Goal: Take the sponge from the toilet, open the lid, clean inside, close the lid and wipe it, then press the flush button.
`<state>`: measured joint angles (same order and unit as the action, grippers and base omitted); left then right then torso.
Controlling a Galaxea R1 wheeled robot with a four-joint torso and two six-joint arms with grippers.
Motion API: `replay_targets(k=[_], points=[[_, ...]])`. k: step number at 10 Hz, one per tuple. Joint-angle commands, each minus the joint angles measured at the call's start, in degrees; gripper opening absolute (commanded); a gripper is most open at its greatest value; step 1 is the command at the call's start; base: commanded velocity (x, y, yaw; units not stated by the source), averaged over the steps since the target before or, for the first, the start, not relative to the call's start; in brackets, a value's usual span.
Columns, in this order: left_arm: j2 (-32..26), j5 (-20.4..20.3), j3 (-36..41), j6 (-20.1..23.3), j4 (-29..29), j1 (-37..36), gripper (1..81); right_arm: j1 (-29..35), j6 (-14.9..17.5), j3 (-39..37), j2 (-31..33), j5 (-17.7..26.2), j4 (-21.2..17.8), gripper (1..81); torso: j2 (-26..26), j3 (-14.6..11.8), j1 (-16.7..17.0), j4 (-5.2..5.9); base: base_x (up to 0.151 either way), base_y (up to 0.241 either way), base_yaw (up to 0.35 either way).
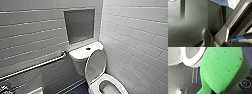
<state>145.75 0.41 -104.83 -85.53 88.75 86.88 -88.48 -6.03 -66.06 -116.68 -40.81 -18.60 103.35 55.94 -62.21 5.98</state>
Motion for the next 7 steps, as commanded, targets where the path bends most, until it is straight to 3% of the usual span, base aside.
replay_targets(k=[1,5,7], points=[[-0.9,1.0,1.4,0.1,0.8,-0.6,81.1,9.7,7.9,-0.8,3.6,8.6,-1.4,1.0,0.0,0.0,0.0,0.0,0.0,0.0,0.0],[-0.1,1.0,0.3,0.1,0.8,-0.6,81.1,23.0,8.0,2.4,7.5,10.0,-1.4,1.0,0.0,0.0,0.0,0.0,0.0,0.0,0.0],[0.9,1.0,-1.4,0.0,0.7,-0.6,81.1,29.8,7.9,2.0,7.1,15.4,-1.5,1.0,0.0,0.0,0.0,0.0,0.0,0.0,0.0]])
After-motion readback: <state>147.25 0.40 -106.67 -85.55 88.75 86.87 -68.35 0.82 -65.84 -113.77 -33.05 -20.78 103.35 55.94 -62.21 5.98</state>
